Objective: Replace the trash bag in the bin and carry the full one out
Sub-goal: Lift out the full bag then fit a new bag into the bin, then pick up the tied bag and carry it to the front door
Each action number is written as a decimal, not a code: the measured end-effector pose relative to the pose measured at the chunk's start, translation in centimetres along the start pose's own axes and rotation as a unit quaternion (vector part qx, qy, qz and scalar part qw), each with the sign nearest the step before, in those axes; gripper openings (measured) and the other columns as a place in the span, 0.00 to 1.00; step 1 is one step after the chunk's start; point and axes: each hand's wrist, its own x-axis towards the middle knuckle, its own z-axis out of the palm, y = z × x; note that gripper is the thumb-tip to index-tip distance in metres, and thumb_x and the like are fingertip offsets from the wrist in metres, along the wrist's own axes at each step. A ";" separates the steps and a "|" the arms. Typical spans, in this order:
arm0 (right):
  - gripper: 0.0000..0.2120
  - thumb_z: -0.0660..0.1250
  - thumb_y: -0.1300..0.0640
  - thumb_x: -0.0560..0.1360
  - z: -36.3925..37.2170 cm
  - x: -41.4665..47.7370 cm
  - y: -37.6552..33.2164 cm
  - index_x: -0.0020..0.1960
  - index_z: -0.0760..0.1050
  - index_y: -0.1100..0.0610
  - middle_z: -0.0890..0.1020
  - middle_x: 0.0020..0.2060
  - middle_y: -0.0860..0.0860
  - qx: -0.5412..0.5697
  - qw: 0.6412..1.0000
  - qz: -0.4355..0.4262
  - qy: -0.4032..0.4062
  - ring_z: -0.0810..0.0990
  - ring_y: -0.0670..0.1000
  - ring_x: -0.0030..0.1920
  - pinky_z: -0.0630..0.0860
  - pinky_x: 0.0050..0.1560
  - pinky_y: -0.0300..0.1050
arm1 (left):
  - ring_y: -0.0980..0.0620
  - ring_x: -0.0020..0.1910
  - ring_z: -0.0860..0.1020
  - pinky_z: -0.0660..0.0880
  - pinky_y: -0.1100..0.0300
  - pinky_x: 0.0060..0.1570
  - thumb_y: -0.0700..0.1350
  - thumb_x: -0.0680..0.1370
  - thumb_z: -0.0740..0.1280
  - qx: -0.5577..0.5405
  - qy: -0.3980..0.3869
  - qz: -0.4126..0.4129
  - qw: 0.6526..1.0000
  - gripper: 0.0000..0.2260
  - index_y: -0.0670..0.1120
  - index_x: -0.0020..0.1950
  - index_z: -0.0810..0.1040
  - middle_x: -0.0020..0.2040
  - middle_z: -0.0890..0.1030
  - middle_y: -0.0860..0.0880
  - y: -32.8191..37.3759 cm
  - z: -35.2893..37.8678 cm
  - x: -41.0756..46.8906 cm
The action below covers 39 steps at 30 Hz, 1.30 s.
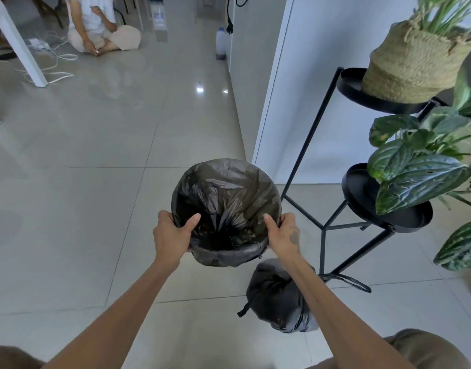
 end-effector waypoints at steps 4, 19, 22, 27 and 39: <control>0.17 0.67 0.46 0.78 -0.8 5.6 -0.9 0.52 0.66 0.59 0.76 0.42 0.54 0.029 0.999 0.010 0.024 0.81 0.60 0.45 0.81 0.46 0.64 | 0.47 0.42 0.80 0.81 0.54 0.24 0.54 0.73 0.76 -0.011 -0.020 0.014 1.000 0.23 0.40 0.52 0.69 0.46 0.75 0.46 2.9 4.4 4.4; 0.17 0.65 0.46 0.79 -0.8 19.3 1.2 0.55 0.68 0.59 0.75 0.43 0.54 0.039 0.993 0.058 0.094 0.79 0.58 0.45 0.82 0.49 0.61 | 0.43 0.44 0.81 0.83 0.48 0.28 0.54 0.73 0.76 0.005 -0.059 0.014 0.998 0.23 0.40 0.52 0.69 0.49 0.76 0.45 4.8 15.8 13.8; 0.16 0.65 0.48 0.80 -0.7 19.6 2.2 0.55 0.68 0.60 0.77 0.46 0.57 0.041 0.993 0.075 0.086 0.77 0.54 0.39 0.83 0.45 0.58 | 0.41 0.43 0.82 0.83 0.48 0.27 0.57 0.74 0.74 0.016 -0.074 0.010 0.997 0.23 0.41 0.52 0.69 0.50 0.76 0.43 4.2 16.7 14.3; 0.21 0.67 0.43 0.78 -1.5 19.2 2.3 0.58 0.67 0.57 0.78 0.49 0.56 0.083 0.992 0.077 0.055 0.81 0.53 0.43 0.80 0.30 0.42 | 0.40 0.42 0.82 0.82 0.52 0.26 0.63 0.75 0.69 0.031 -0.076 0.025 0.996 0.24 0.44 0.50 0.68 0.48 0.78 0.44 3.9 17.2 14.5; 0.12 0.65 0.49 0.78 -6.1 9.3 9.0 0.56 0.77 0.56 0.82 0.39 0.51 -0.184 0.979 -0.034 -0.084 0.80 0.53 0.38 0.82 0.46 0.54 | 0.48 0.35 0.76 0.74 0.51 0.39 0.57 0.78 0.68 0.048 -0.091 0.191 0.976 0.17 0.43 0.42 0.74 0.32 0.75 0.52 -0.7 16.6 2.4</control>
